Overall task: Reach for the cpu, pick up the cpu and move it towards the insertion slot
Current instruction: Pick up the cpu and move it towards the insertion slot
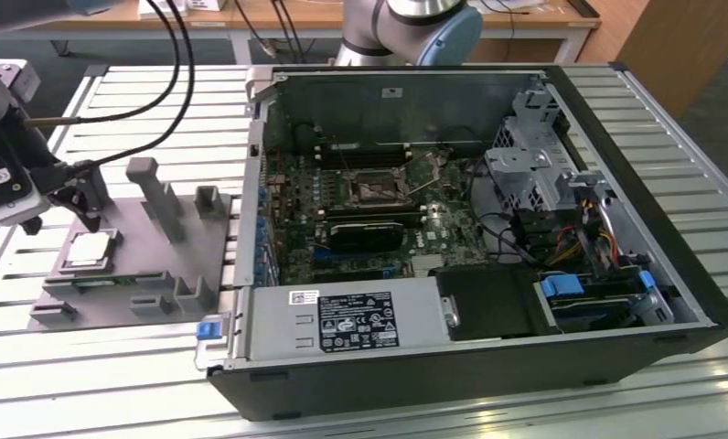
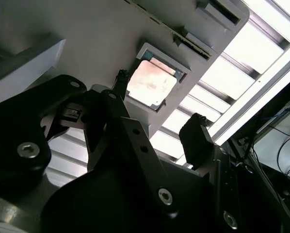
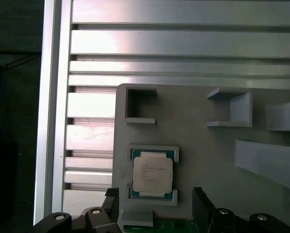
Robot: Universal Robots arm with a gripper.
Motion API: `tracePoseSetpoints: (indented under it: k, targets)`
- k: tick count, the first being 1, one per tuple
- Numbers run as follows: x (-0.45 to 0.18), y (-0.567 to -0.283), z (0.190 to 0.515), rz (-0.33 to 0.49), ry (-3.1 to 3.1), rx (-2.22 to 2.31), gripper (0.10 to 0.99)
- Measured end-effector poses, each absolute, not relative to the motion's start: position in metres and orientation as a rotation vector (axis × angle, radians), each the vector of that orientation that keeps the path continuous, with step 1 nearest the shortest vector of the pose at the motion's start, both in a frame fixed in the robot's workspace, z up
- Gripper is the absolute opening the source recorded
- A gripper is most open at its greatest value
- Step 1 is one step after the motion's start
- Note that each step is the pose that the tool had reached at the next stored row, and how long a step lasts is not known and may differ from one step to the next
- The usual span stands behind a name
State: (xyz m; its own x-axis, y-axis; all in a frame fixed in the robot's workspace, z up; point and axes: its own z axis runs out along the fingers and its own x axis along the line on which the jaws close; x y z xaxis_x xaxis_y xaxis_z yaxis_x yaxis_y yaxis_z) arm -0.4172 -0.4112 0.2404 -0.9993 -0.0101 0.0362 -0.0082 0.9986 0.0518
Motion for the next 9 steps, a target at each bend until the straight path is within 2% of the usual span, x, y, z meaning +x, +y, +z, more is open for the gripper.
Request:
tracePoseSetpoints:
  k: [6, 7, 9]
  targets:
    - [-0.418, -0.411, 0.229, -0.085, -3.104, 0.014, 0.714]
    - [-0.418, -0.411, 0.228, -0.085, -3.104, 0.014, 0.773]
    - [-0.418, -0.411, 0.224, -0.086, -3.104, 0.014, 0.773]
